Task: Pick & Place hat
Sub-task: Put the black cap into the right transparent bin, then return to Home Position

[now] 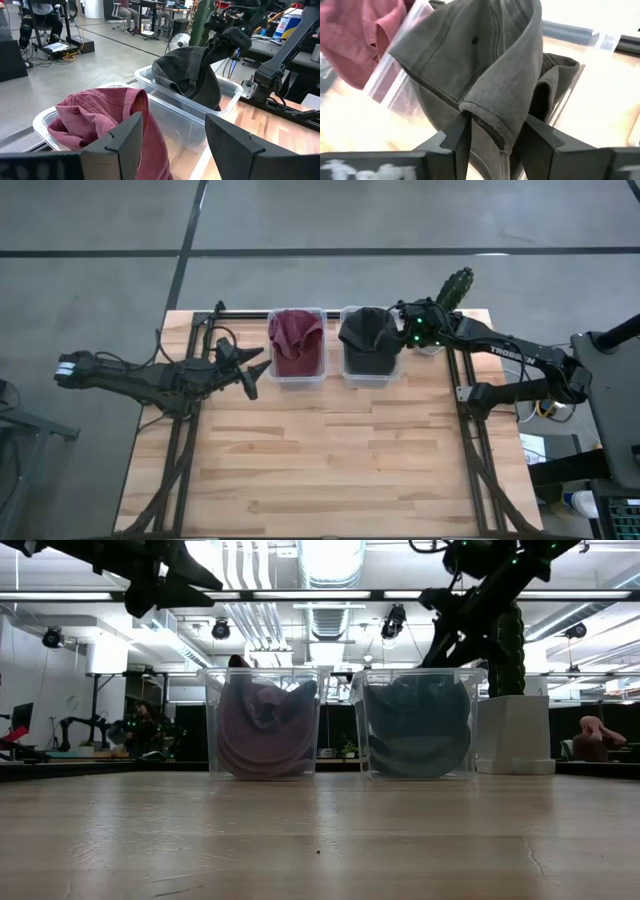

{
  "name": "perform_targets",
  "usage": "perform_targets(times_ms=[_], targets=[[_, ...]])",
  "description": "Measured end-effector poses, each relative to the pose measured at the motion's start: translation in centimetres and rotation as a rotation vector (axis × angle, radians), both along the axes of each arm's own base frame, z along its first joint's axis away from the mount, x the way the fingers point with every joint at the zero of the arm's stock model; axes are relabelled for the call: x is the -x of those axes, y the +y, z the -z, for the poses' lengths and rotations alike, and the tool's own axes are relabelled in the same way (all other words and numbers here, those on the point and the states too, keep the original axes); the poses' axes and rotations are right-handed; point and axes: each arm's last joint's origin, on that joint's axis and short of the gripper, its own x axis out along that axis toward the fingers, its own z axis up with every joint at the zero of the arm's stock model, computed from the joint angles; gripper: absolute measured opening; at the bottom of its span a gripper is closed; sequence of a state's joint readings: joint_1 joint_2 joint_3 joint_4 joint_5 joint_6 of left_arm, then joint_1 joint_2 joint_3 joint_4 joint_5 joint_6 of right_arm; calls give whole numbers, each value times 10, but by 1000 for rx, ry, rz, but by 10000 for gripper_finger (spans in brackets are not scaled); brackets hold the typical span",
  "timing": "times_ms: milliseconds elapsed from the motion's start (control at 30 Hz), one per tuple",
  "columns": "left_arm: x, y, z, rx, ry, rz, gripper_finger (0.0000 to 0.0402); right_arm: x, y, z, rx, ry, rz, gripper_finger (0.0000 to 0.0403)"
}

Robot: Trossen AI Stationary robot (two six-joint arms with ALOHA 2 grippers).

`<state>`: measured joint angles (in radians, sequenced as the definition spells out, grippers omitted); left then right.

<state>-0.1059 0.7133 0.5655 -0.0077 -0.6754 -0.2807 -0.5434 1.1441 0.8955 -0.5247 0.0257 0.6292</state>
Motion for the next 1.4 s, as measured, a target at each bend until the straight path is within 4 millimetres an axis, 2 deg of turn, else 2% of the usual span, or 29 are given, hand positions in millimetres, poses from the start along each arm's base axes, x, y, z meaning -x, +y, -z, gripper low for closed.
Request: perform_targets(times_ms=[300, 500, 800, 967, 1100, 1267, 1400], targets=[[1, 0, -1, -15, 3, 3, 208, 20, 12, -16, 17, -27, 2, 121], [1, 0, -1, -15, 3, 3, 208, 25, 17, -24, 89, -46, 37, 105], [1, 0, -1, -15, 1, -6, 208, 13, 13, -25, 185, -49, -15, 66], [2, 0, -2, -14, -4, -6, 208, 7, 16, -41, 312, -186, -245, 31], [3, 0, -1, -14, 3, -6, 208, 14, 27, -64, 466, -339, -505, 11], [3, 0, -4, 78, -79, -16, 208, 34, 38, -72, 551, -317, -545, 9], [8, 0, -7, 59, -89, 17, 208, 48, 46, -78, 524, -354, -517, 8]])
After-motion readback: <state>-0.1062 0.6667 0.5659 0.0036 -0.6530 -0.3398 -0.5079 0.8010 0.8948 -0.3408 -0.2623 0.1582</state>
